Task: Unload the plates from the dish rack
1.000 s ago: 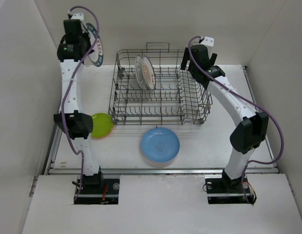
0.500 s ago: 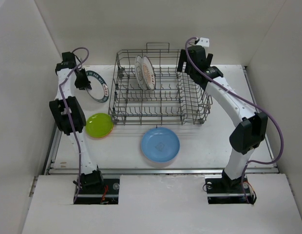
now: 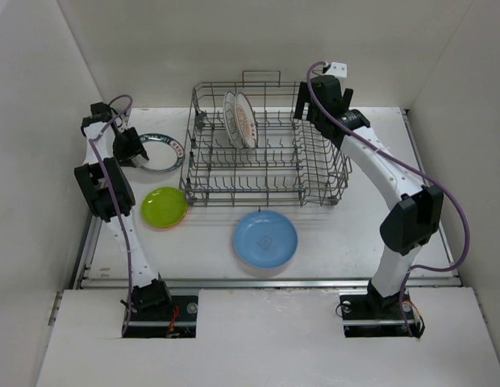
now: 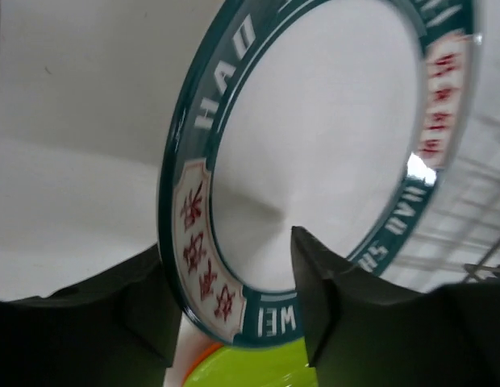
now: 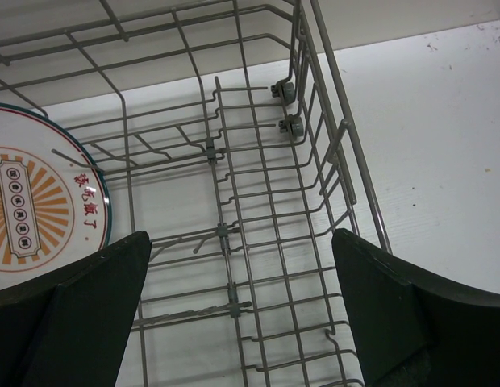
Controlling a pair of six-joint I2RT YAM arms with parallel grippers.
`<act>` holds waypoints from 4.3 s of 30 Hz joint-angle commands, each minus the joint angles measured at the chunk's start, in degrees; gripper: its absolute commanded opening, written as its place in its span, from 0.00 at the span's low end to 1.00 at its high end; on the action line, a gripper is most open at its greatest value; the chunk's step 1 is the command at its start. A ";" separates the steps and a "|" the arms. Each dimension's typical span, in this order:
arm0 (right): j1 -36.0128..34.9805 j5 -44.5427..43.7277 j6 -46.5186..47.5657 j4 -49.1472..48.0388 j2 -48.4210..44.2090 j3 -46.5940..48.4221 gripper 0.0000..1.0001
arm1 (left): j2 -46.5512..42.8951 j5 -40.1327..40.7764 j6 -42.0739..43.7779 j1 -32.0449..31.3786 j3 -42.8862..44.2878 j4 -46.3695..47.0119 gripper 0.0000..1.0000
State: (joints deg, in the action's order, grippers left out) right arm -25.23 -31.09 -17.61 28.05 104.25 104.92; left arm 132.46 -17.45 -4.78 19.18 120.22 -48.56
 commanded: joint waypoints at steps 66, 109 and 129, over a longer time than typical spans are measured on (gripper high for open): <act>1.94 3.58 -0.85 5.96 -3.08 -2.62 1.00 | -1.77 14.90 0.47 -36.49 18.12 4.70 0.00; 1.94 1.47 2.40 4.38 -2.03 -0.51 1.00 | -14.43 26.94 14.80 -37.02 25.85 10.59 0.00; 1.94 3.23 2.93 3.85 -1.50 -0.51 1.00 | -16.72 6.44 -5.99 -10.34 24.71 3.30 0.00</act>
State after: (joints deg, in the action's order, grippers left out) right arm -23.57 -28.05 -15.16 34.09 102.67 101.67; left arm 119.57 0.16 -0.01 2.26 145.21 -44.21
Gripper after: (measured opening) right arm 0.999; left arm 0.064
